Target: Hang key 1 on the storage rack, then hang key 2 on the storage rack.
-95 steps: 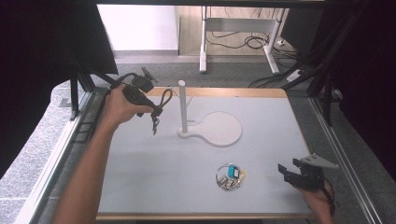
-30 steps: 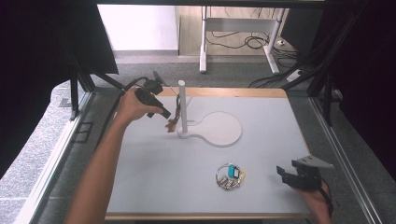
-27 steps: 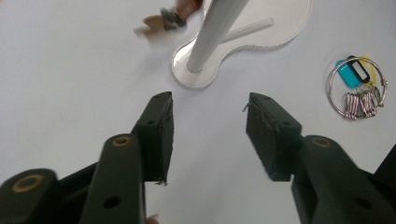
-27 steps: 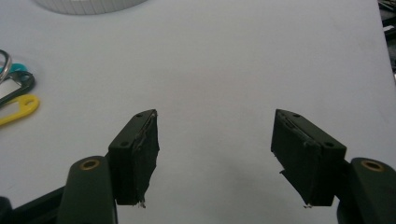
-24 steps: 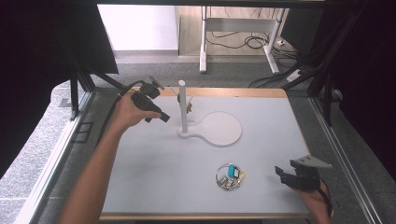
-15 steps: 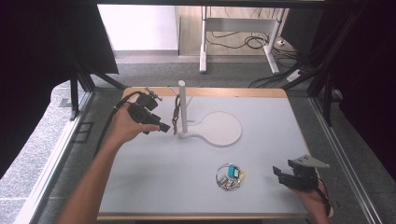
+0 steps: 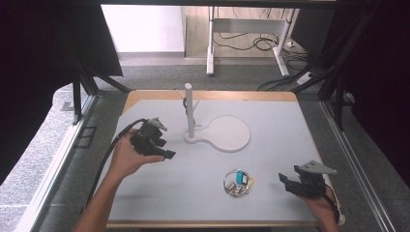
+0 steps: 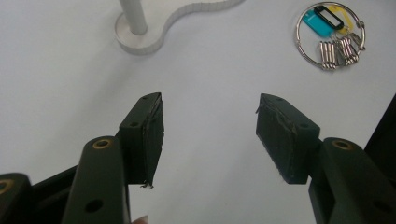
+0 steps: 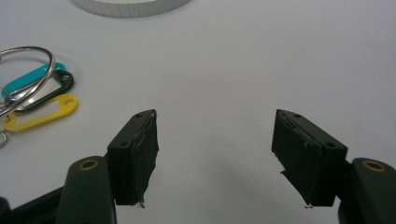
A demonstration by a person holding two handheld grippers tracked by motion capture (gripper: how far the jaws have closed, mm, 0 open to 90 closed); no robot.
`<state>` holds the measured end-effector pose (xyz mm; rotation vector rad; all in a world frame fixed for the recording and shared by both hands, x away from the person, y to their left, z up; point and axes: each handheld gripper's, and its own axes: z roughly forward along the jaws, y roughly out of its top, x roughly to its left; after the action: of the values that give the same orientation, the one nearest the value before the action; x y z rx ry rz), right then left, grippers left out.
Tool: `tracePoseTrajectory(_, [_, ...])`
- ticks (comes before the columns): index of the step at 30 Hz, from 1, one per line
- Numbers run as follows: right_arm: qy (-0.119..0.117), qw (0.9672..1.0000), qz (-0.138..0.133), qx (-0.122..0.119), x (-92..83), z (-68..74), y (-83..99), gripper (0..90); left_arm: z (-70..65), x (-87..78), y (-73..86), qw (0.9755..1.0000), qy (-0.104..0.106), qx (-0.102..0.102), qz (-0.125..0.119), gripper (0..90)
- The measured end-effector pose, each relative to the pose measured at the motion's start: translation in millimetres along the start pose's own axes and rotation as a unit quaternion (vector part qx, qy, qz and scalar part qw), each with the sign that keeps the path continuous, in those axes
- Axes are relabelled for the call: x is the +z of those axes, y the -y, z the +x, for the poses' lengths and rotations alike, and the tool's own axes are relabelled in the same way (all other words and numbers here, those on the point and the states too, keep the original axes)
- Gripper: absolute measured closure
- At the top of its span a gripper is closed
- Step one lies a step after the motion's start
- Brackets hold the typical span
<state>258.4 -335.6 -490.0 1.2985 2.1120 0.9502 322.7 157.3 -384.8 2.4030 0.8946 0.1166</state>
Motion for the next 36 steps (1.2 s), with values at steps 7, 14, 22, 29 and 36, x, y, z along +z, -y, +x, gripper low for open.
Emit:
tracePoseTrajectory(7, [0.0,1.0,-0.001,-0.004,0.7,3.8,-1.2,31.6,-15.3,4.3,26.7,0.9998,-0.016,0.0,-0.01,42.3])
tracePoseTrajectory(14, [0.008,1.0,-0.001,-0.003,0.7,4.3,-1.4,31.7,-24.7,15.0,52.7,0.9997,-0.017,-0.009,-0.017,42.4])
tracePoseTrajectory(22, [0.011,0.9999,-0.002,0.002,1.8,5.9,-1.5,31.9,-29.5,25.5,69.0,0.9997,-0.015,-0.012,-0.012,43.1])
tracePoseTrajectory(29, [-0.004,0.9999,-0.014,0.006,-1.4,11.9,-7.7,32.0,-29.6,27.5,73.5,0.9998,-0.011,-0.007,-0.012,43.0])
tracePoseTrajectory(36, [-0.011,0.9998,-0.017,0.008,-3.6,23.7,-14.9,32.2,-30.7,25.6,75.9,0.9998,-0.012,0.003,-0.016,43.1])
